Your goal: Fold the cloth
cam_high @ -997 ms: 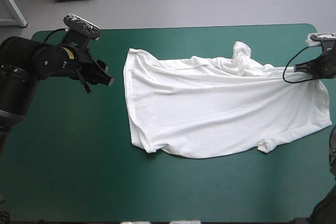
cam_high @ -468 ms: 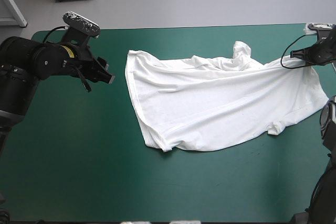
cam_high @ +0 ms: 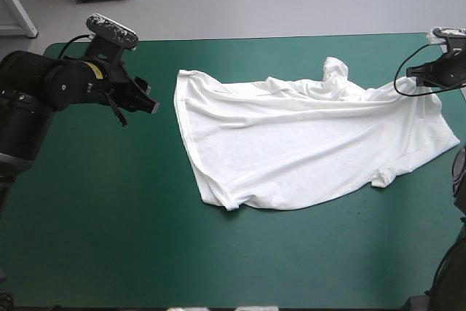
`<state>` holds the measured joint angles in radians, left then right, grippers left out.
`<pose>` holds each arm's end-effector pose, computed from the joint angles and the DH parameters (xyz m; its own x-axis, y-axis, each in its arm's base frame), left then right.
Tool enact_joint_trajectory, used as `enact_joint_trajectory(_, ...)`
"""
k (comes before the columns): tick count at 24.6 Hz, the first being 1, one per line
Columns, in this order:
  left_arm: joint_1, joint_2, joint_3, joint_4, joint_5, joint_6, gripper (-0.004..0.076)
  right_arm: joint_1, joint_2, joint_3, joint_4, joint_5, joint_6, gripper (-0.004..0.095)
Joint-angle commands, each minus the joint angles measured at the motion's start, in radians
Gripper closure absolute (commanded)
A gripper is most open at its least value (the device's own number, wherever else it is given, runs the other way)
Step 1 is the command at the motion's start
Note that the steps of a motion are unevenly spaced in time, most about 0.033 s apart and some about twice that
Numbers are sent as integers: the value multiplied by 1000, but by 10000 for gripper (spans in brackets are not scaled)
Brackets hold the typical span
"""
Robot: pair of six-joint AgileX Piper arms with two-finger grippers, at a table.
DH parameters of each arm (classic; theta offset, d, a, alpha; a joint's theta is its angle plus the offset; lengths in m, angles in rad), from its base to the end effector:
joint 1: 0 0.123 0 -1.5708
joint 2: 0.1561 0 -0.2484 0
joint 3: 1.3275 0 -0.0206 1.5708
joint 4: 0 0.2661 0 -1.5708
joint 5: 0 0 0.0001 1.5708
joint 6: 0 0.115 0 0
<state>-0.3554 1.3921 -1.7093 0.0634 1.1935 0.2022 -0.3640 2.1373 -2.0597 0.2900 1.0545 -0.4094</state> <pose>0.2947 -0.1021 0.4135 -0.5791 0.4531 -0.6778 0.4493 0.8710 0.1984 0.4660 -0.1469 0.2371 -0.8303 0.0467 -0.5554 0.0088 0.9975 0.0707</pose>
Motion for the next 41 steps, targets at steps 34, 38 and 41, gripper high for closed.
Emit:
enact_joint_trajectory(34, 185, 825, -754, -147, -140, 153, 305, 914, -799, 552, 47, 122, -64, 300)
enact_joint_trajectory(38, 185, 913, -815, -169, -140, 157, 306, 914, -799, 552, 47, 118, -57, 300)
enact_joint_trajectory(41, 185, 958, -825, -185, -168, 164, 306, 914, -797, 552, 47, 116, -57, 302)
